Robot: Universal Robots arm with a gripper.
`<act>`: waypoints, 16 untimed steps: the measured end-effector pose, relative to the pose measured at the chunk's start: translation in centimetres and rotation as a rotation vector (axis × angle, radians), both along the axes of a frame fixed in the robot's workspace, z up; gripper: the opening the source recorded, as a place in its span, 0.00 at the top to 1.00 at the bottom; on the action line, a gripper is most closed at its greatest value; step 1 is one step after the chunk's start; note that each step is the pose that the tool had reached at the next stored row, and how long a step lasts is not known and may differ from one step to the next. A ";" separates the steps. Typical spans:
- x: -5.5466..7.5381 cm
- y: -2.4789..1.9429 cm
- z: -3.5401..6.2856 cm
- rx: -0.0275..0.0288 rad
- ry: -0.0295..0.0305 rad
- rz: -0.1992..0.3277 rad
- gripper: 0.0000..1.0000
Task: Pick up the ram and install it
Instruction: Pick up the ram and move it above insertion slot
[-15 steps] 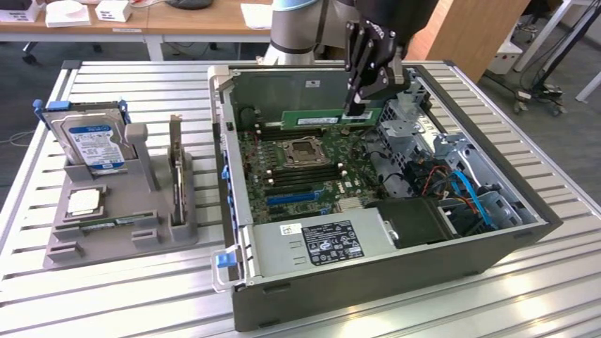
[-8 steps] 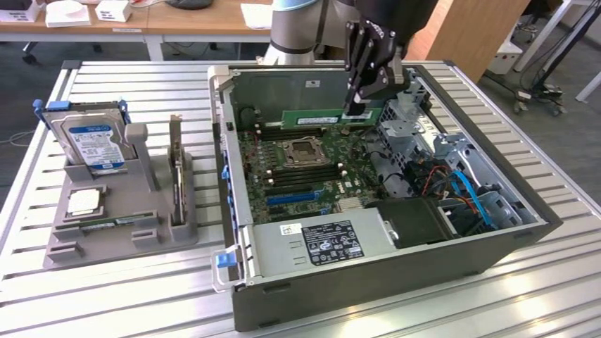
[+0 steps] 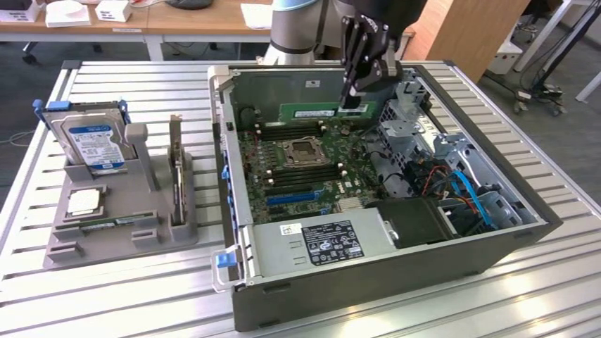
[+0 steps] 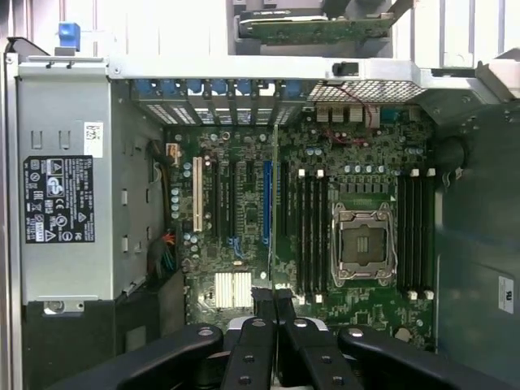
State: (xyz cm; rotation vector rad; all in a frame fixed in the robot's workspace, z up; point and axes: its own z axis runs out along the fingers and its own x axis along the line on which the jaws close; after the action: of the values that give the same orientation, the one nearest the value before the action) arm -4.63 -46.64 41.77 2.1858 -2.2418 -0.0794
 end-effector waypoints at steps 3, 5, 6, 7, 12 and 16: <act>0.0 0.70 -0.05 0.0006 -0.0001 0.000 0.89; 0.0 1.15 -0.08 0.0011 -0.0001 0.000 0.89; 0.0 1.38 -0.09 0.0015 -0.0002 0.000 0.89; 0.0 1.63 -0.11 0.0021 -0.0002 0.000 0.89; 0.0 2.85 -0.20 0.0055 -0.0003 0.000 0.89; 0.0 3.86 -0.28 0.0086 -0.0004 0.000 0.89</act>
State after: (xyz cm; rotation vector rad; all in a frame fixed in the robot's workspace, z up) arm -4.63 -42.79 41.49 2.1902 -2.2460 -0.0887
